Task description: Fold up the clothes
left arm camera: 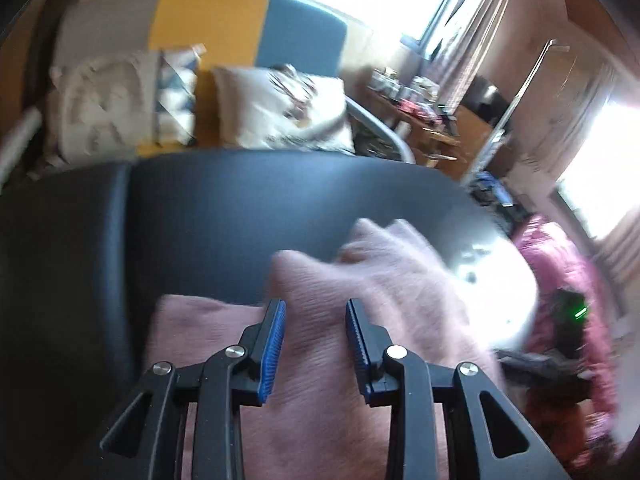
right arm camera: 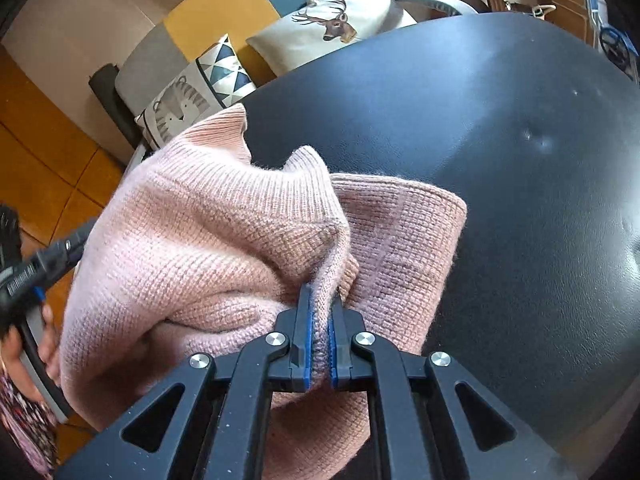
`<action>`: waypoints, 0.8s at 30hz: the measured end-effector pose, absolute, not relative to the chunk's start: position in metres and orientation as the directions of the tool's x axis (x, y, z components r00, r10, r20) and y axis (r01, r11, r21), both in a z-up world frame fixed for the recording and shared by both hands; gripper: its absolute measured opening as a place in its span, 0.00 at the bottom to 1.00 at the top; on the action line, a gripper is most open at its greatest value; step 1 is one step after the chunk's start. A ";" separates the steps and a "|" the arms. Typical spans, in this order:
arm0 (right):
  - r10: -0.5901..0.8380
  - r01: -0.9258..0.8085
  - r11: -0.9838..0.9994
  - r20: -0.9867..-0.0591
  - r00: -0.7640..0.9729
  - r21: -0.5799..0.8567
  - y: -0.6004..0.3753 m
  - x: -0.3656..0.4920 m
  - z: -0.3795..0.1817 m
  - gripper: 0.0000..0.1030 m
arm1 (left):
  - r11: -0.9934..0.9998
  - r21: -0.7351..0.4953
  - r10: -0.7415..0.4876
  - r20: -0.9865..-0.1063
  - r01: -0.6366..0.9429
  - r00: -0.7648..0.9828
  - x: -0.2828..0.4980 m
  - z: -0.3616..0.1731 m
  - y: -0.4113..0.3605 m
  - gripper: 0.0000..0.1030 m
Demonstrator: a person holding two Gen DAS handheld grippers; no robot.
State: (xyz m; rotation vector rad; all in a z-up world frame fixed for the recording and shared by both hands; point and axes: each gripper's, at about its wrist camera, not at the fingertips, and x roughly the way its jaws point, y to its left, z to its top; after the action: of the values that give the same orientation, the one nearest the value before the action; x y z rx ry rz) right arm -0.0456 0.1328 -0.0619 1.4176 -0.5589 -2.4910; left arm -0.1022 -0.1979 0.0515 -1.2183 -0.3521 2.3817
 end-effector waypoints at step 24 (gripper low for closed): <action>-0.445 0.041 -0.860 -0.709 -0.548 0.508 0.124 -0.042 -0.025 0.06 | -0.885 -0.435 0.453 -0.728 -0.164 -0.515 -0.071 0.034 -0.170 0.18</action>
State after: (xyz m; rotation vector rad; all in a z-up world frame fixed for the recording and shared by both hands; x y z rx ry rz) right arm -0.0416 0.1242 -0.0246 1.3083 -0.6410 -2.4553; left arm -0.0709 -0.1698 0.0340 -1.2953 -0.4457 2.4183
